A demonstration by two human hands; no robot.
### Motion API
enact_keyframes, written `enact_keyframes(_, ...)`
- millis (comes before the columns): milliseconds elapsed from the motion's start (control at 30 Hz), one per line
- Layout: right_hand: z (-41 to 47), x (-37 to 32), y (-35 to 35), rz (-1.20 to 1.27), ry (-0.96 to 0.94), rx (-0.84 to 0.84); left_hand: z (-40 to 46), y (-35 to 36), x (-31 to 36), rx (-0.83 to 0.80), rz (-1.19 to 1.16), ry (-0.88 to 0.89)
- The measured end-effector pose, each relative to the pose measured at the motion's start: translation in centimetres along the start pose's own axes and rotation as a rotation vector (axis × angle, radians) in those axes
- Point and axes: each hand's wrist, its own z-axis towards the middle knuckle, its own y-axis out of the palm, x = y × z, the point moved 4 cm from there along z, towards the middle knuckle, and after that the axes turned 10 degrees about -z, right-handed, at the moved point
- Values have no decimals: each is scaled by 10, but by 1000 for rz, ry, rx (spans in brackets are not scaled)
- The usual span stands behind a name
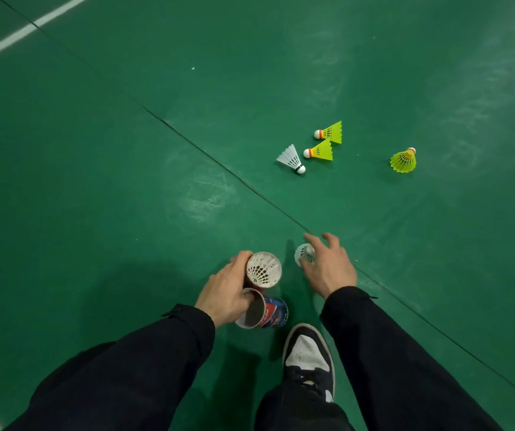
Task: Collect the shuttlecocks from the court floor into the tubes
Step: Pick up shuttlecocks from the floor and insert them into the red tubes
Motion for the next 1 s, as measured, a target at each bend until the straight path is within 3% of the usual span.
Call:
enact_keyframes(33, 4, 4, 13, -40, -23, -75, -2, -1, -2, 4, 7, 11)
enact_keyframes(100, 3, 7, 16, 63, -3, -43, -4, -3, -5, 16, 3, 16)
enact_keyframes(200, -14, 2, -12, 721, 112, 111, -6, -4, -5, 24, 5, 15)
enact_keyframes(267, -34, -20, -37, 1040, -50, 120, -6, -4, -3, 24, 24, 25)
enact_keyframes(300, -45, -34, -44, 1072, -172, 76, -7, -4, -2, 24, 35, 34)
enact_keyframes(367, -59, -55, -41, 902, -344, 38, -8, -1, 0, 14, 53, 45)
enact_keyframes(533, -63, -67, -23, 578, -368, 218, -10, 3, 4, 26, 103, 46)
enact_keyframes(700, -67, -73, -17, 640, -373, 37, -8, 0, 4, 9, 61, 13)
enact_keyframes(833, -68, -72, -17, 646, -319, 152, -7, -1, 6, -6, -12, 7)
enact_keyframes(1000, -66, -61, -19, 159, -343, 276, -9, -1, 5, 9, -18, 31)
